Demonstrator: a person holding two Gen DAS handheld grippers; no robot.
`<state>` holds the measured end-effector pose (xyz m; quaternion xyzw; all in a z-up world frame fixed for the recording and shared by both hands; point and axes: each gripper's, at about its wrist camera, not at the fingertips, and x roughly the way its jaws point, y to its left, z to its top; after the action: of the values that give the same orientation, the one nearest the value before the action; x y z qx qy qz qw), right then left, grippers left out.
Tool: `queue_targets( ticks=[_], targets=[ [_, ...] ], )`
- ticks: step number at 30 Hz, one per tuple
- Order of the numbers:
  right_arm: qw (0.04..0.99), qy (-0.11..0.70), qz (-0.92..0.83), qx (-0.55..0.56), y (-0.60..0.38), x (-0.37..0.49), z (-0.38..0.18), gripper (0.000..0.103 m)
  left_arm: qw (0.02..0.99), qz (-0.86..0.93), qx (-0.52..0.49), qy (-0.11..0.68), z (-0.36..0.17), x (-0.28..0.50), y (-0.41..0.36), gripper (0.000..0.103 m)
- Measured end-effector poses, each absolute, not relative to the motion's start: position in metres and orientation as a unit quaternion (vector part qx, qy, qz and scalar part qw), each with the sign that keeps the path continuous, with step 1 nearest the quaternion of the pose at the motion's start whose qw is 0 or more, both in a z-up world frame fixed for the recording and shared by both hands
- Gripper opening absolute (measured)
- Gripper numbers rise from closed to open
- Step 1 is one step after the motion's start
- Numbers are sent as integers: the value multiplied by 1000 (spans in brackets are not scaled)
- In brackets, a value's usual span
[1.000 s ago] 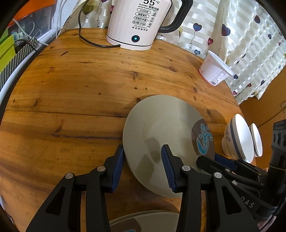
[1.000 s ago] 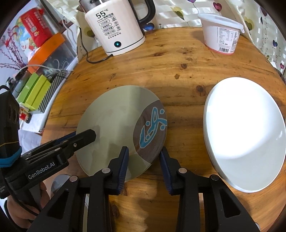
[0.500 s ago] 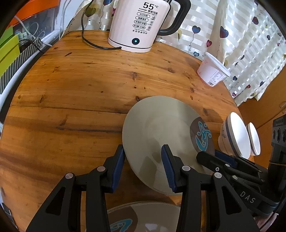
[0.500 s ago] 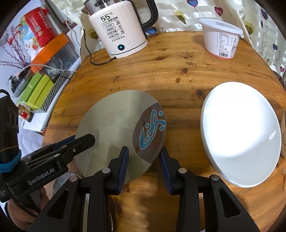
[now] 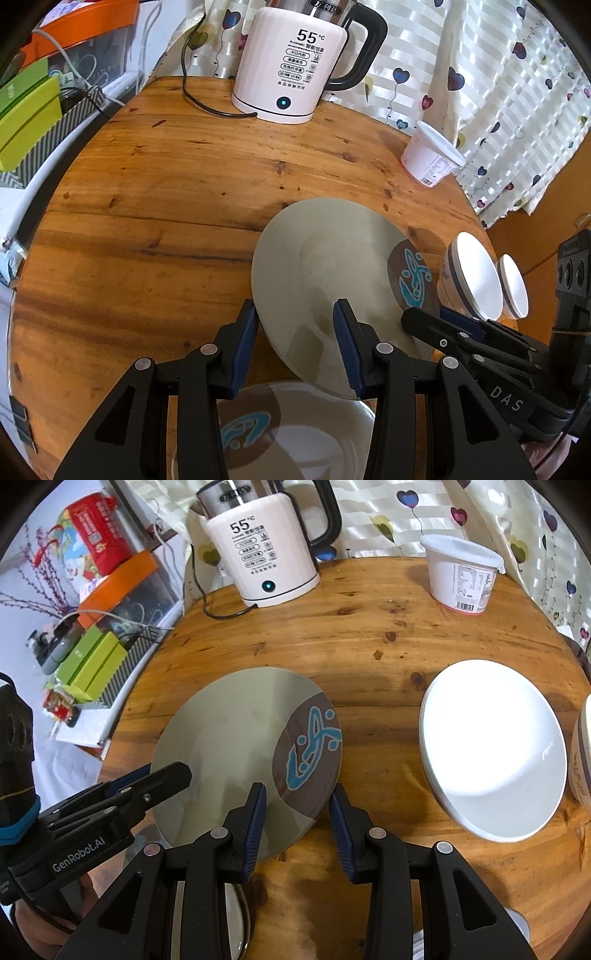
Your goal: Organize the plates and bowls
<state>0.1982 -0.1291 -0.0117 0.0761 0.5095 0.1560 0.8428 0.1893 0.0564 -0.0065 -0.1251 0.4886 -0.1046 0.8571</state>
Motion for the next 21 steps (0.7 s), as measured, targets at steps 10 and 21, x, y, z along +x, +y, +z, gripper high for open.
queue_targets(
  ticks=[10,21],
  targets=[
    [845,501,175,64,-117,178,-1,34,864,-87,-136,477,4,159,66,43],
    [842,500,198,52,-103,155,2,34,869,-64,-148,468,8,121,78,43]
  ],
)
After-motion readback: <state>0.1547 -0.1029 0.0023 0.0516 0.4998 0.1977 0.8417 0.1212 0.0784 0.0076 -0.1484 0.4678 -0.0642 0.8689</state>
